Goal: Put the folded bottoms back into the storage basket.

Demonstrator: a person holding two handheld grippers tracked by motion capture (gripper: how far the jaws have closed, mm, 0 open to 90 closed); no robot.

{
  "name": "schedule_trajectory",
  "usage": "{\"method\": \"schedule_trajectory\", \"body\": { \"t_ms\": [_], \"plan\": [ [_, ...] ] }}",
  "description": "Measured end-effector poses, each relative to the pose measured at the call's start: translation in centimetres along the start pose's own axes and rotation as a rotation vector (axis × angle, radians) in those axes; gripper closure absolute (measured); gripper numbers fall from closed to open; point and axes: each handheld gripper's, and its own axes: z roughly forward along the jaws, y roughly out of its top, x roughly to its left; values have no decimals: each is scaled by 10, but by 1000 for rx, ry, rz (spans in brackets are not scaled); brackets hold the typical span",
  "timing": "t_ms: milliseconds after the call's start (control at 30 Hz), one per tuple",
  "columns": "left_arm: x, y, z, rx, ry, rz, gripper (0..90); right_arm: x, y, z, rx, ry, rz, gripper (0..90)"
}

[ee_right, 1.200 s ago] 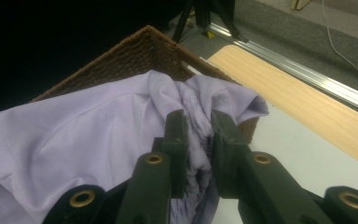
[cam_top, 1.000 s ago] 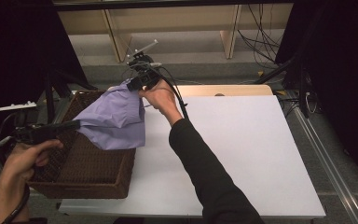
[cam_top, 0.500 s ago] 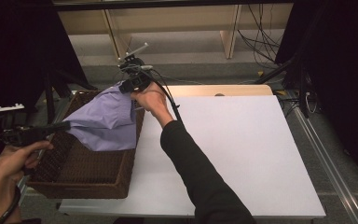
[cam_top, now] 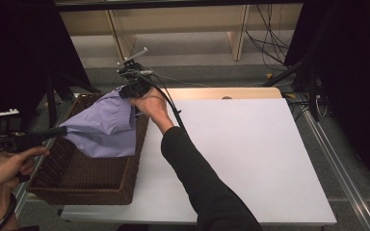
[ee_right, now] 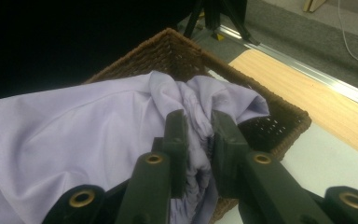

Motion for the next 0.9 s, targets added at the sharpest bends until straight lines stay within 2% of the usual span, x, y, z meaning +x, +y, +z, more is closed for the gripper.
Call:
{"method": "schedule_trajectory", "body": {
  "t_ms": [533, 900],
  "plan": [
    [11, -2, -11, -20, 22, -23, 882, 8, -2, 10, -8, 8, 7, 784],
    [16, -4, -11, -4, 43, -32, 881, 15, -4, 21, 3, 8, 6, 783]
  ]
}}
